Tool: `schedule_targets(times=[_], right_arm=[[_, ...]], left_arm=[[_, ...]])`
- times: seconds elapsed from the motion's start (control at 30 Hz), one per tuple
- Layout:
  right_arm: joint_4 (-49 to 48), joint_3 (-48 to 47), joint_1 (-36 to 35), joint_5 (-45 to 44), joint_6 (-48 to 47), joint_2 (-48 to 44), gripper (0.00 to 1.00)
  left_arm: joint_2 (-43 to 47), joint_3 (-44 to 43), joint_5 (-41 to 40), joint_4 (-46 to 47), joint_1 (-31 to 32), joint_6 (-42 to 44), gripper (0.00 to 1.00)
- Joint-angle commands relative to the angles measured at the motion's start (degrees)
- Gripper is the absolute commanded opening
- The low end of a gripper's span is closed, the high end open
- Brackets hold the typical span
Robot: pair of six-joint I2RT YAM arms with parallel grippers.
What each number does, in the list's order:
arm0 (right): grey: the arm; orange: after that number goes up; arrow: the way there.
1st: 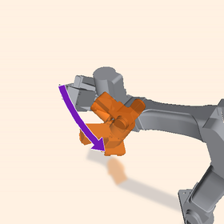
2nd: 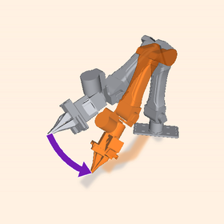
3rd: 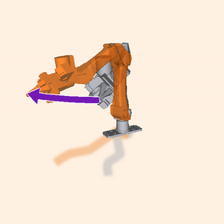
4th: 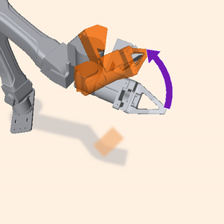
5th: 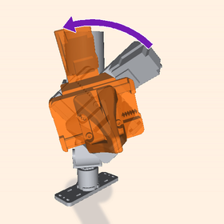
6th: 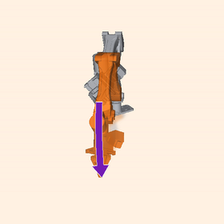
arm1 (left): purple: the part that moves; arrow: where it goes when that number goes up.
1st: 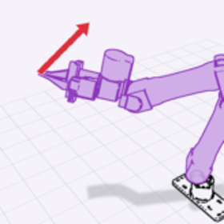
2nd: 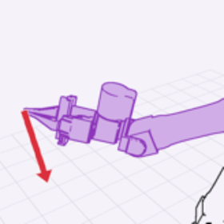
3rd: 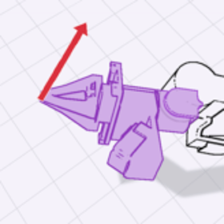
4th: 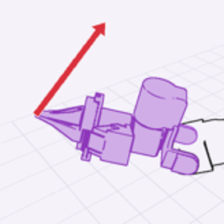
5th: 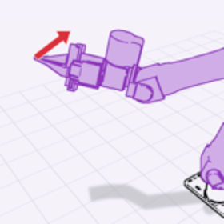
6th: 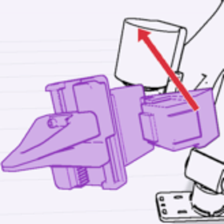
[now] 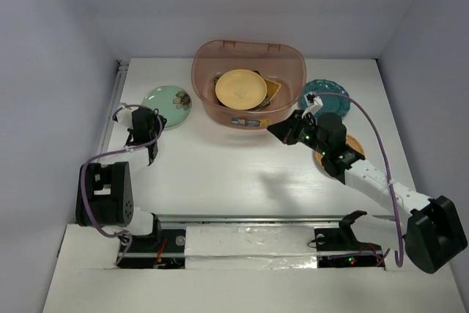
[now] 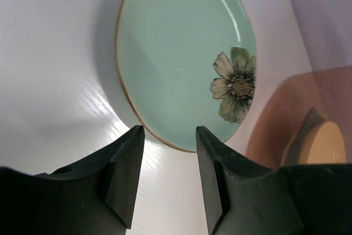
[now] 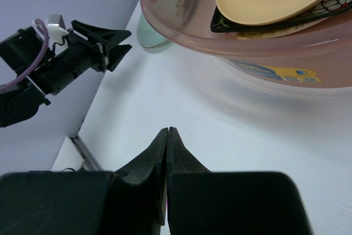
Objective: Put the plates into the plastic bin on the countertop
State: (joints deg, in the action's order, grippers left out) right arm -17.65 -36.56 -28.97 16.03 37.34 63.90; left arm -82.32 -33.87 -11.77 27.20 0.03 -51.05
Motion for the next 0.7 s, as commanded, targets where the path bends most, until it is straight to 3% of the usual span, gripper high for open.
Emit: schedule_targets(times=[0.0, 0.67], right_arm=[[-4.1, -0.5, -0.5, 1.7, -0.2, -0.9, 0.0], [-3.5, -1.2, -0.5, 2.6, -0.2, 0.0, 0.0]], left_arm=[[-2.1, -1.5, 3.6, 3.0, -0.9, -2.1, 0.4], [-16.6, -4.6, 6.0, 9.4, -3.1, -6.1, 0.38]])
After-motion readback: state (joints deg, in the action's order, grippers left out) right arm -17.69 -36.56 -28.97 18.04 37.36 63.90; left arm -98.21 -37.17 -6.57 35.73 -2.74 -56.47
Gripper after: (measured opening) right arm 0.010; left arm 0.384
